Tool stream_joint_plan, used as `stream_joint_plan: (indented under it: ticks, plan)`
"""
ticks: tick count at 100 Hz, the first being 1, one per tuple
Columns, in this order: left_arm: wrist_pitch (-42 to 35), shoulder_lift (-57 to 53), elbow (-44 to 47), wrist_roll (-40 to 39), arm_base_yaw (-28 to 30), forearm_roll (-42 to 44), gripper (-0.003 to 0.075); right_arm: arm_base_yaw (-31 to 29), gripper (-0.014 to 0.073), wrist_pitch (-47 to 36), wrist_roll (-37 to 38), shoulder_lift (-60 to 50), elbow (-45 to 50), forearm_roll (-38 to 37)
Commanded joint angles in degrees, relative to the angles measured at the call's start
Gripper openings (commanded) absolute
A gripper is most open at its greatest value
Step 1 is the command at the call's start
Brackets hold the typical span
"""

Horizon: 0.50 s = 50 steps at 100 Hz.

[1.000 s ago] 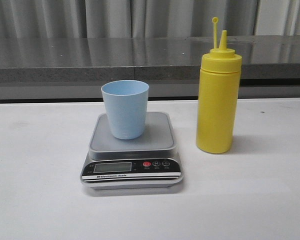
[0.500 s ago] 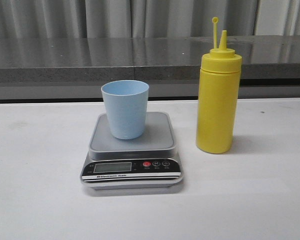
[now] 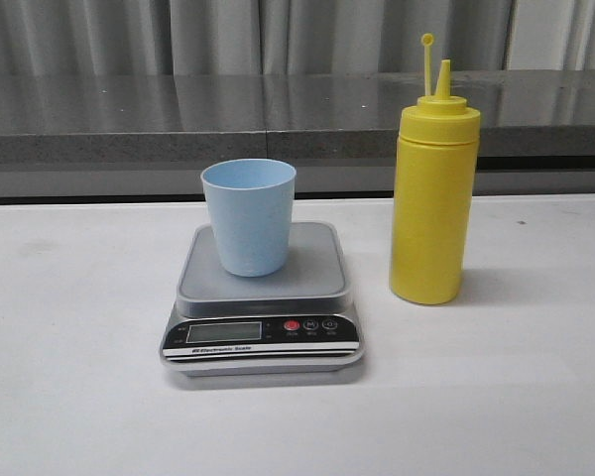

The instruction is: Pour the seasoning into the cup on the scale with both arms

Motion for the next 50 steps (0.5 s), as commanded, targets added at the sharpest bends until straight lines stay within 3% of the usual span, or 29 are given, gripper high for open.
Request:
stream_joint_plan:
  ticks: [1,13,35,50]
  plan:
    - [-4.8,0.3,-1.6,-0.5,0.1,-0.1,-0.0018,-0.3,-0.012,-8.1,-0.3,-0.9,-2.0,-0.8]
    - [-4.8,0.3,-1.6,-0.5,0.1,-0.1,-0.0018,-0.3,-0.012,-4.4,0.2,1.5,-7.9,1.5]
    - [-4.8,0.3,-1.6,-0.5,0.1,-0.1,-0.0018,-0.3,-0.012,9.8,0.2,14.1,-24.5,3.4]
    - [-4.8,0.3,-1.6,-0.5,0.1,-0.1,-0.0018,-0.3,-0.012,11.0,0.2,23.8,-33.4,3.4]
